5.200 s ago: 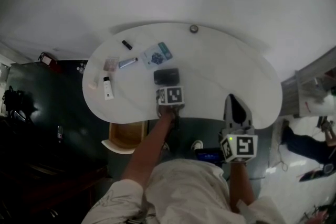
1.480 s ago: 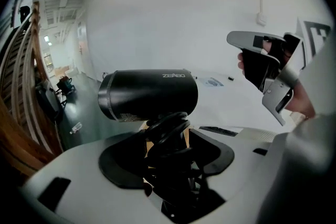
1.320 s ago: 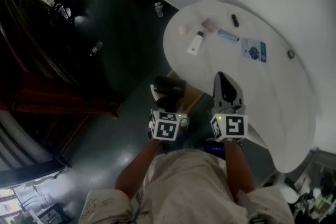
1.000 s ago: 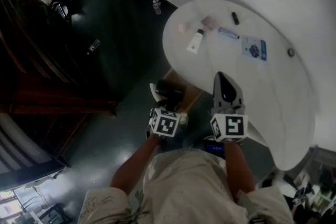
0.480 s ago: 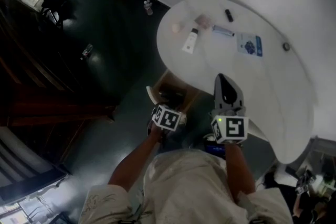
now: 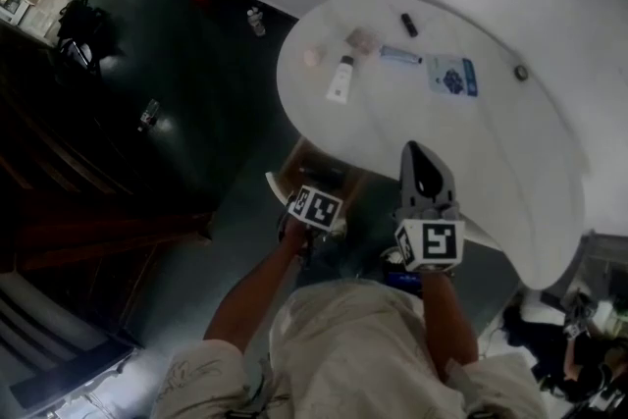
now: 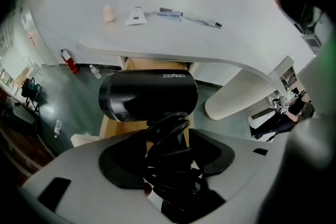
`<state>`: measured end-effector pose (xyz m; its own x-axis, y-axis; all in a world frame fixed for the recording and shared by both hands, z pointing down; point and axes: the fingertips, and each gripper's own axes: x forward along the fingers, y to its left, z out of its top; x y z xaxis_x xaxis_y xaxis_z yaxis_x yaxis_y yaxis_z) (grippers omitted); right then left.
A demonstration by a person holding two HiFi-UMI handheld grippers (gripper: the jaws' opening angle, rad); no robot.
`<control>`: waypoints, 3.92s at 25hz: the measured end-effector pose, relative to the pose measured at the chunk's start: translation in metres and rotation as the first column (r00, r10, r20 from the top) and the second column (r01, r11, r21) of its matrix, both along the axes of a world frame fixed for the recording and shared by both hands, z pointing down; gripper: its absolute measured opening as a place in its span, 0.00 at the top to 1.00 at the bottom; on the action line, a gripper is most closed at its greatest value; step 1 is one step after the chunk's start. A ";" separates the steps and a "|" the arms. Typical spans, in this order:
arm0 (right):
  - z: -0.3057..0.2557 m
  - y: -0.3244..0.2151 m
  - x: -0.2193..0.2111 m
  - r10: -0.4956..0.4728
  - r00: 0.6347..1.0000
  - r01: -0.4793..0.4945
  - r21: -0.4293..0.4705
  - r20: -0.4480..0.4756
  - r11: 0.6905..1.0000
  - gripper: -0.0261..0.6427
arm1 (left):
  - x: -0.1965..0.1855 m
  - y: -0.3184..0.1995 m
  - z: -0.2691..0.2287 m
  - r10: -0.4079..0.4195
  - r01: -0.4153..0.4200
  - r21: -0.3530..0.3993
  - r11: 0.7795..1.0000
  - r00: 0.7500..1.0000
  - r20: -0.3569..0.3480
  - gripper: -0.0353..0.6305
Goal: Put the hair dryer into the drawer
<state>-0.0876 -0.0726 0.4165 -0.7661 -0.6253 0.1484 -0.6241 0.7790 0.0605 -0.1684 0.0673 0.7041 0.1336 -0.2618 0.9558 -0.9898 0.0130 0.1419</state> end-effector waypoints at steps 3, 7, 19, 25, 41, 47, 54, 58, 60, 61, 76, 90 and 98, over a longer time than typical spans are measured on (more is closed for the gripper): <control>-0.001 0.000 0.002 0.015 1.000 -0.015 0.011 0.002 1.000 0.96 | -0.003 -0.010 0.006 0.035 -0.035 -0.002 0.999 0.999 0.014 0.56; 0.000 -0.001 0.006 0.051 0.999 -0.051 -0.010 -0.013 0.999 0.96 | -0.006 -0.023 0.014 0.054 -0.054 -0.013 0.998 0.999 -0.006 0.56; 0.001 -0.002 0.015 0.120 0.991 -0.119 0.006 -0.068 0.993 0.96 | -0.009 -0.055 0.030 0.109 -0.107 0.064 0.992 0.994 -0.023 0.56; 0.003 -0.004 0.015 0.137 0.985 -0.136 0.013 -0.103 0.991 0.96 | -0.010 -0.073 0.034 0.113 -0.108 0.098 0.989 0.992 -0.050 0.56; 0.021 -0.006 0.013 0.146 0.975 -0.148 0.001 -0.165 0.989 0.96 | -0.007 -0.108 0.058 0.128 -0.109 0.268 0.957 0.990 -0.054 0.56; 0.032 -0.008 0.015 0.150 0.972 -0.155 -0.017 -0.184 0.988 0.96 | -0.014 -0.116 0.075 0.072 -0.049 0.291 0.956 0.995 -0.069 0.56; 0.049 -0.008 0.012 0.143 0.970 -0.153 -0.037 -0.199 0.988 0.96 | -0.014 -0.119 0.095 0.058 -0.034 0.321 0.946 0.996 -0.064 0.56; 0.059 -0.008 0.010 0.144 0.968 -0.163 -0.076 -0.208 0.984 0.96 | -0.012 -0.114 0.110 0.033 -0.002 0.302 0.953 0.995 -0.098 0.56; 0.061 -0.007 0.009 0.141 0.967 -0.163 -0.087 -0.210 0.983 0.96 | -0.007 -0.114 0.117 0.040 -0.009 0.298 0.955 0.994 -0.099 0.56; 0.061 -0.005 0.008 0.137 0.968 -0.158 -0.084 -0.211 0.984 0.96 | -0.007 -0.116 0.117 0.046 -0.015 0.304 0.952 0.995 -0.093 0.56; 0.077 0.014 0.014 0.124 0.961 -0.154 -0.105 -0.246 0.982 0.96 | -0.020 -0.126 0.146 -0.022 0.046 0.288 0.956 0.996 -0.087 0.56; 0.075 0.018 0.015 0.129 0.968 -0.153 -0.102 -0.216 0.983 0.96 | -0.017 -0.117 0.144 -0.021 0.045 0.253 0.966 0.995 -0.096 0.55; 0.067 0.018 0.005 0.105 0.979 -0.123 -0.098 -0.176 0.988 0.96 | -0.020 -0.115 0.106 -0.026 0.059 0.306 0.950 0.993 -0.112 0.55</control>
